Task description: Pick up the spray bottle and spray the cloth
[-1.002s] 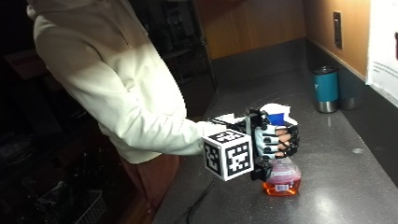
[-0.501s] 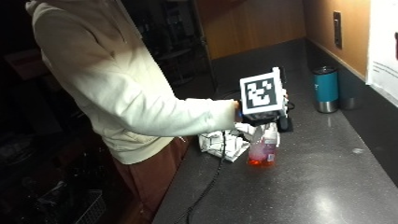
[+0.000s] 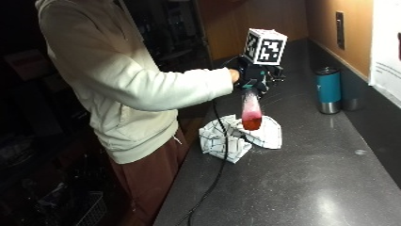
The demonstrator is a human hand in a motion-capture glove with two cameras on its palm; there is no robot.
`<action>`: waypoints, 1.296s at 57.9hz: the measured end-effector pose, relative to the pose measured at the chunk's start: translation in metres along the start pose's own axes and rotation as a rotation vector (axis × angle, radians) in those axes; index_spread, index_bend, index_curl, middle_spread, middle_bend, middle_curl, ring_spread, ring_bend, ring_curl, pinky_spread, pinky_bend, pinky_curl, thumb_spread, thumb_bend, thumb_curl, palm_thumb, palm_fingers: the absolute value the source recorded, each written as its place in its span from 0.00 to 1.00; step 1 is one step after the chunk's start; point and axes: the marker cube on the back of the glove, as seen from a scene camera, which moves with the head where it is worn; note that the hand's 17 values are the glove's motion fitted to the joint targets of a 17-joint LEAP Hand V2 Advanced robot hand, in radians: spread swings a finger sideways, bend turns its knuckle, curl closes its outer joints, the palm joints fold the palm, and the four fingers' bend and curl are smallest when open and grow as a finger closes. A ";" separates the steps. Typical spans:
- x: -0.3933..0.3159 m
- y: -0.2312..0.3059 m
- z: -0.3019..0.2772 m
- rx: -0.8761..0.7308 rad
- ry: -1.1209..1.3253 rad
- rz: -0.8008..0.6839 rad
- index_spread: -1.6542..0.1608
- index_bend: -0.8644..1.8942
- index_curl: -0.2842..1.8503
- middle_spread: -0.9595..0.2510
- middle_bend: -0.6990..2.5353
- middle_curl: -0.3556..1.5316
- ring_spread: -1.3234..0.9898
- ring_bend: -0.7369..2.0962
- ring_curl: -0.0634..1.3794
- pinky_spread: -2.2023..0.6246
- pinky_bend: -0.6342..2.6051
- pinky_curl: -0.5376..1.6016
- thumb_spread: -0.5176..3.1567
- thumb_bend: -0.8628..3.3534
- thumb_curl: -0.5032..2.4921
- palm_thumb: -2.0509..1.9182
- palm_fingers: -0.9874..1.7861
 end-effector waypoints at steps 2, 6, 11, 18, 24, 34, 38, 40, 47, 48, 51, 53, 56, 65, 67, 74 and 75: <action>-0.005 0.001 0.002 -0.007 0.025 -0.004 0.80 0.45 0.39 0.67 0.41 0.47 0.50 0.50 0.37 0.70 0.30 0.43 0.16 0.20 0.41 0.77 0.86; -0.015 0.004 0.010 -0.007 0.051 -0.015 0.80 0.45 0.39 0.67 0.41 0.47 0.50 0.50 0.37 0.70 0.30 0.43 0.16 0.20 0.41 0.77 0.86; -0.025 0.004 0.026 0.007 0.033 -0.013 0.81 0.45 0.39 0.67 0.41 0.47 0.50 0.50 0.37 0.70 0.30 0.44 0.16 0.20 0.41 0.77 0.86; -0.025 0.006 0.050 0.001 -0.006 0.006 0.81 0.45 0.39 0.67 0.41 0.47 0.50 0.50 0.37 0.70 0.30 0.44 0.16 0.20 0.41 0.77 0.86; -0.025 0.005 0.069 -0.012 -0.060 0.049 0.81 0.46 0.39 0.67 0.41 0.47 0.50 0.50 0.37 0.70 0.30 0.44 0.16 0.20 0.41 0.77 0.86; -0.029 0.003 0.069 0.009 -0.066 0.077 0.81 0.46 0.39 0.67 0.42 0.47 0.50 0.50 0.37 0.70 0.31 0.44 0.16 0.20 0.42 0.77 0.86; -0.035 0.004 0.059 0.029 -0.066 0.079 0.81 0.46 0.39 0.67 0.42 0.47 0.50 0.50 0.37 0.70 0.31 0.44 0.16 0.20 0.42 0.77 0.86; -0.039 0.004 0.053 0.047 -0.075 0.080 0.81 0.46 0.39 0.67 0.42 0.47 0.50 0.50 0.37 0.70 0.31 0.44 0.16 0.20 0.42 0.77 0.86; -0.063 0.006 0.023 0.152 -0.144 0.036 0.81 0.46 0.39 0.67 0.42 0.47 0.50 0.50 0.37 0.70 0.31 0.44 0.16 0.20 0.42 0.76 0.86; -0.068 0.007 0.018 0.174 -0.167 0.025 0.81 0.46 0.39 0.67 0.42 0.47 0.50 0.50 0.37 0.70 0.31 0.44 0.16 0.20 0.42 0.76 0.86; -0.079 0.007 0.004 0.240 -0.234 -0.012 0.81 0.46 0.39 0.67 0.42 0.47 0.50 0.50 0.37 0.70 0.31 0.44 0.16 0.20 0.42 0.76 0.86; -0.086 0.007 -0.004 0.274 -0.284 -0.030 0.81 0.46 0.39 0.67 0.42 0.46 0.50 0.50 0.37 0.70 0.31 0.44 0.16 0.20 0.42 0.76 0.86; -0.098 0.004 -0.011 0.320 -0.373 -0.054 0.81 0.46 0.39 0.67 0.42 0.46 0.50 0.50 0.37 0.70 0.31 0.44 0.16 0.20 0.42 0.76 0.86; -0.131 -0.008 -0.021 0.514 -0.630 -0.123 0.81 0.46 0.39 0.67 0.42 0.46 0.50 0.50 0.37 0.70 0.31 0.44 0.16 0.20 0.42 0.76 0.86; -0.138 -0.012 -0.022 0.554 -0.677 -0.139 0.81 0.46 0.39 0.67 0.42 0.46 0.50 0.50 0.37 0.70 0.31 0.44 0.16 0.20 0.42 0.76 0.86; -0.178 -0.027 -0.027 0.761 -0.966 -0.194 0.81 0.46 0.39 0.67 0.41 0.46 0.50 0.50 0.37 0.70 0.31 0.44 0.16 0.20 0.42 0.76 0.85; -0.179 -0.025 -0.025 0.769 -1.001 -0.207 0.81 0.46 0.39 0.67 0.41 0.46 0.50 0.50 0.37 0.70 0.31 0.44 0.16 0.20 0.42 0.76 0.85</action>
